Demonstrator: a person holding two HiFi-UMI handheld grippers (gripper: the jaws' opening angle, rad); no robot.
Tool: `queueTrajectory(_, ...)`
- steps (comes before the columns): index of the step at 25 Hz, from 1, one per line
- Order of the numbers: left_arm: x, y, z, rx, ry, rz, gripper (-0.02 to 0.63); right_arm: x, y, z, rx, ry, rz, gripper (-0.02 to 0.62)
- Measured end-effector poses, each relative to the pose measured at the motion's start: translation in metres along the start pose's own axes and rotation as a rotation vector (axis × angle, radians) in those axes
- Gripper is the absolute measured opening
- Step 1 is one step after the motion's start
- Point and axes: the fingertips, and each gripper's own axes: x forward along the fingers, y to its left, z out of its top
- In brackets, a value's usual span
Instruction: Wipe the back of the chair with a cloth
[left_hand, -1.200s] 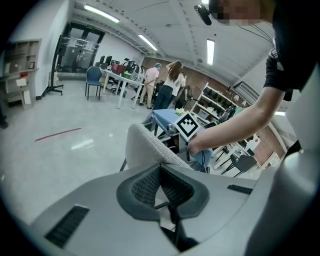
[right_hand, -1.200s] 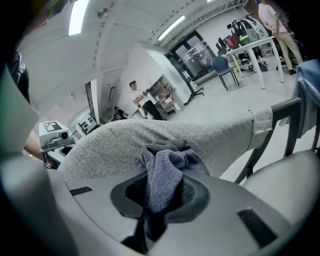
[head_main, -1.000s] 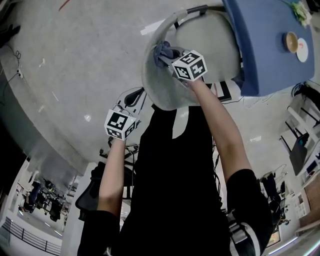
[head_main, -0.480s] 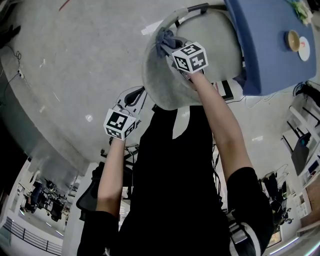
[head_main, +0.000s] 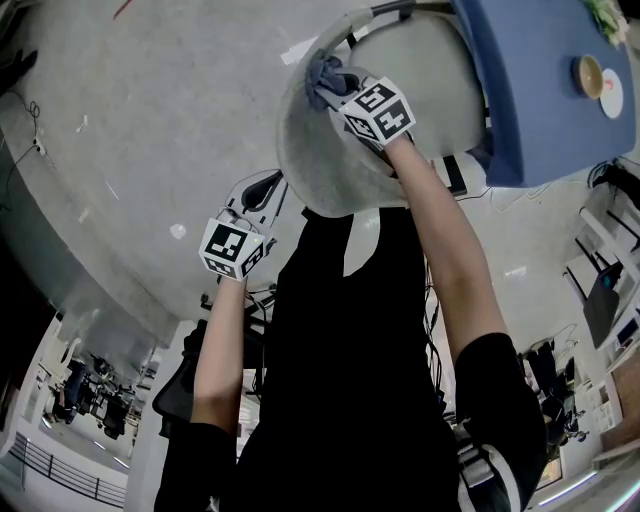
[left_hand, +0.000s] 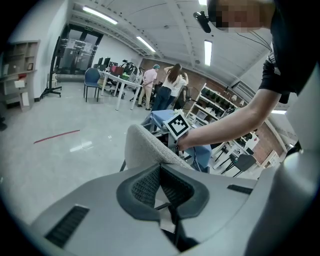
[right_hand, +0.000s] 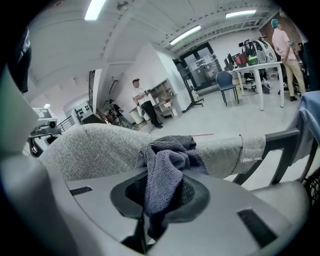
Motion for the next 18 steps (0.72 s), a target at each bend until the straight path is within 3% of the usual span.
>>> queueTrajectory(8,0.0,0.001,-0.003,-0.013,-0.006,0.016,0.022,0.0,0.018,-0.017,-0.002,0.044,0.081,0.071)
queueTrajectory(18,0.006,-0.002,-0.004,-0.019,0.0,0.034,0.021,-0.009,0.056,-0.079,-0.127,0.223,0.201,0.071)
